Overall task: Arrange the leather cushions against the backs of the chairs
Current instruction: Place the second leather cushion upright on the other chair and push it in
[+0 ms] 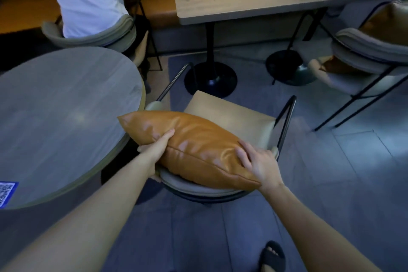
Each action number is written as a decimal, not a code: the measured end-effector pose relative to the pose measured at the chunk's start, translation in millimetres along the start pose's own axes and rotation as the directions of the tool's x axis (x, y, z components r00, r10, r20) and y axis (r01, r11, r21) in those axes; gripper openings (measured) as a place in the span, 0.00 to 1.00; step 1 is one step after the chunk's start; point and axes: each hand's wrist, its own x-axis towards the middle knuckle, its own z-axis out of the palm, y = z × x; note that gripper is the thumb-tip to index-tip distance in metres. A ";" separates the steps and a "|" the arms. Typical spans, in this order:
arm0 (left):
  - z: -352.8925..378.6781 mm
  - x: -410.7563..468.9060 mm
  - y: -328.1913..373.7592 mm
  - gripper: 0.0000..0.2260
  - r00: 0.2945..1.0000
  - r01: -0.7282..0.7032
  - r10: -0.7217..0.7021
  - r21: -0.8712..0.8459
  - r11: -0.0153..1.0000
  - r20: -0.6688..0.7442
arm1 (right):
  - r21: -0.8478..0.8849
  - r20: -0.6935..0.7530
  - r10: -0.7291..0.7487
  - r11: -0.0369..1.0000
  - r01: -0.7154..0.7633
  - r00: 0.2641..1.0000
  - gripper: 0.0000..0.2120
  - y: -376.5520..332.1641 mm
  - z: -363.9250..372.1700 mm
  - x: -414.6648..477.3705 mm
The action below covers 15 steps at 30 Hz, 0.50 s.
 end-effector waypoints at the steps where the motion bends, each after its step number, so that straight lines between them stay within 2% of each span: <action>1: -0.9 0.0 -0.9 0.66 1.000 -0.006 0.006 -0.005 1.000 0.006 | 0.043 -0.128 0.066 0.997 -0.061 0.990 0.26 -2.9 8.3 -9.7; 3: 0.3 1.5 -2.1 0.65 1.000 -0.006 0.006 -0.020 1.000 -0.002 | 0.316 -0.283 0.318 0.922 -0.225 0.905 0.19 -9.7 22.7 -26.2; 4: 1.8 2.3 -2.7 0.65 1.000 -0.006 0.005 -0.028 1.000 -0.017 | 0.438 -0.271 0.450 0.845 -0.307 0.851 0.19 -14.3 27.9 -32.4; 6: 4.9 3.8 -3.2 0.65 0.999 -0.011 0.009 -0.035 0.999 -0.049 | 0.692 -0.125 0.649 0.599 -0.403 0.750 0.27 -24.5 37.7 -39.8; 8: 6.5 5.2 -3.0 0.65 0.998 -0.018 0.015 -0.033 0.999 -0.068 | 0.853 0.027 0.737 0.335 -0.400 0.675 0.32 -34.5 44.4 -39.8; 9: 7.2 5.6 -2.9 0.66 0.997 -0.018 0.016 -0.036 0.999 -0.071 | 0.880 0.070 0.754 0.263 -0.397 0.653 0.33 -35.3 46.2 -37.5; 10: 8.1 6.3 -2.1 0.66 0.997 -0.017 0.014 -0.042 0.999 -0.073 | 0.879 0.091 0.762 0.240 -0.411 0.641 0.33 -33.7 45.3 -33.5; 12: 10.1 6.4 -0.4 0.66 0.997 -0.013 0.009 -0.052 0.999 -0.077 | 0.861 0.085 0.776 0.258 -0.438 0.625 0.31 -28.1 42.4 -27.7; 15: 15.8 7.2 2.7 0.65 0.997 -0.011 0.005 -0.073 0.997 -0.074 | 0.865 0.062 0.766 0.279 -0.418 0.640 0.30 -18.7 37.4 -22.2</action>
